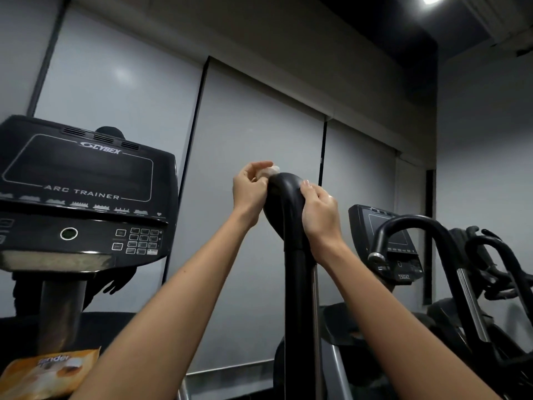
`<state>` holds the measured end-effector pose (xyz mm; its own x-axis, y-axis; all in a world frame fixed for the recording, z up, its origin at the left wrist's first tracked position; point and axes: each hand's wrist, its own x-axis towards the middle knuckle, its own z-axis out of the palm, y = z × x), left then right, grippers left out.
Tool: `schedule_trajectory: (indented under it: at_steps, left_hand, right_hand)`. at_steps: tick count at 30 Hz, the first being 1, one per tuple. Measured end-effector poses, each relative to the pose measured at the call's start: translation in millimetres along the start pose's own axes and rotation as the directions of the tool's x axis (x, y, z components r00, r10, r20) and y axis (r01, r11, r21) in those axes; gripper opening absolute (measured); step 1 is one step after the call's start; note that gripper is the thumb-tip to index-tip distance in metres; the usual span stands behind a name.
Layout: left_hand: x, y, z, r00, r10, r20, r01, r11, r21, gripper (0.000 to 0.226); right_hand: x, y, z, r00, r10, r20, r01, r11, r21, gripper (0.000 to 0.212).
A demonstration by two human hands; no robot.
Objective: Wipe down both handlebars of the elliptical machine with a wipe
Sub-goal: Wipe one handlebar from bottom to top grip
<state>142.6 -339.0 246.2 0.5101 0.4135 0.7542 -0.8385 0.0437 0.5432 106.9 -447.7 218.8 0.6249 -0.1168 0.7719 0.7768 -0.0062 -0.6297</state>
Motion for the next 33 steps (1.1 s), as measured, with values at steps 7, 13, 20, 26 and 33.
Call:
schedule_trajectory:
  at_steps: [7,13,20,26,33]
  left_hand:
    - [-21.2,39.5,2.6,0.935,0.133,0.327,-0.198,0.965,0.173,0.025]
    - [-44.0,57.8,-2.1,0.834,0.113,0.540,-0.312,0.904,0.292,0.047]
    - [-48.4,59.2,-3.5,0.904,0.144,0.402,-0.257,0.935,0.243,0.052]
    - [-32.6,39.0,-10.8,0.989,0.099,0.114,-0.133,0.930,0.344,0.024]
    - [-8.4,31.3,4.8,0.995,-0.045,0.085,0.006,0.911,0.413,0.017]
  right_hand:
    - [1.2,-5.8,-18.7,0.903,0.399,0.161,-0.427,0.781,0.456,0.047]
    - [28.2,-17.0,-41.3,0.992,0.126,0.009,-0.120,0.918,0.379,0.029]
    - [23.5,-38.8,-49.6,0.888,-0.318,0.333,0.376,0.919,-0.124,0.019]
    - [-13.7,-8.2,-51.3,0.774,-0.506,0.381,0.624,0.712,-0.322,0.019]
    - [-6.8,-2.7,-51.4,0.739,-0.602,0.302,0.666,0.721,-0.193,0.016]
